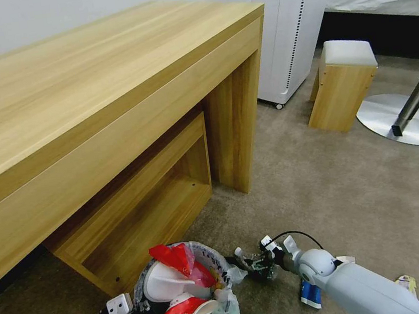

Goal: Pick up the trash bin and place the garbage on the floor into it.

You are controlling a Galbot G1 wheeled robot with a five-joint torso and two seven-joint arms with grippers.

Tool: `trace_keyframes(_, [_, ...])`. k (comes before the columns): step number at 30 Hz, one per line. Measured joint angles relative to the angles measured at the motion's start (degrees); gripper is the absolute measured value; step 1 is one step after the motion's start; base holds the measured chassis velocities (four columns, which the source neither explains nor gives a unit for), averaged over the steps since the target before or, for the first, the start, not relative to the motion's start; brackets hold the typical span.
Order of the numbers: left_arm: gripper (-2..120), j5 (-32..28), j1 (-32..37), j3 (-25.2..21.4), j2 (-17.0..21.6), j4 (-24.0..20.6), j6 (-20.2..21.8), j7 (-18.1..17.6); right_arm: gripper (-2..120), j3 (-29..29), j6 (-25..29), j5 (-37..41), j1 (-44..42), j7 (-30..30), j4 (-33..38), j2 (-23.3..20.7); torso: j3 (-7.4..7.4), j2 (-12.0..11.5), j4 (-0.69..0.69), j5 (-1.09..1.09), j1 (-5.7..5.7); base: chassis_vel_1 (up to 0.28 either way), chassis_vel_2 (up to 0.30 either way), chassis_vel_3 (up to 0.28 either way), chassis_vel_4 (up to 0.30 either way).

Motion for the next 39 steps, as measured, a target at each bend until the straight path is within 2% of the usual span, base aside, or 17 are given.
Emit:
trace_keyframes(13, [0,3.54,0.46,1.67,-0.89,0.3,-0.33,0.92,100,0.73,-0.22,0.3,-0.93,0.99,1.83,-1.31,0.0,0.0,0.0,0.0,0.0,0.0,0.0,0.0,0.0])
trace_keyframes(20, [0,3.46,0.41,1.58,-0.83,0.56,-0.4,1.03,100,0.85,-0.36,-0.01,-2.14,1.07,1.62,-1.67,0.0,0.0,0.0,0.0,0.0,0.0,0.0,0.0,0.0])
trace_keyframes(33, [0,4.77,0.87,2.05,-0.75,0.57,-0.85,1.4,99,1.0,-0.11,-0.12,-2.5,0.78,-0.35,-0.29,0.0,0.0,0.0,0.0,0.0,0.0,0.0,0.0,0.0])
trace_keyframes(35, [0,5.09,0.95,2.09,-0.66,0.58,-0.91,1.5,88,0.93,-0.02,-0.05,-2.13,0.54,-0.92,0.2,0.0,0.0,-0.01,-0.03,0.0,0.0,0.0,0.0,0.0])
trace_keyframes(36, [0,5.09,0.95,2.09,-0.66,0.58,-0.91,1.5,88,0.93,-0.02,-0.05,-2.13,0.54,-0.92,0.2,0.0,0.0,-0.01,-0.03,0.0,0.0,0.0,0.0,0.0])
trace_keyframes(39, [0,5.5,0.99,2.2,-0.65,0.78,-1.11,1.68,75,0.46,0.54,0.6,-1.36,0.38,-1.28,0.52,0.0,0.0,-0.01,0.0,0.0,0.0,0.0,0.0,0.0])
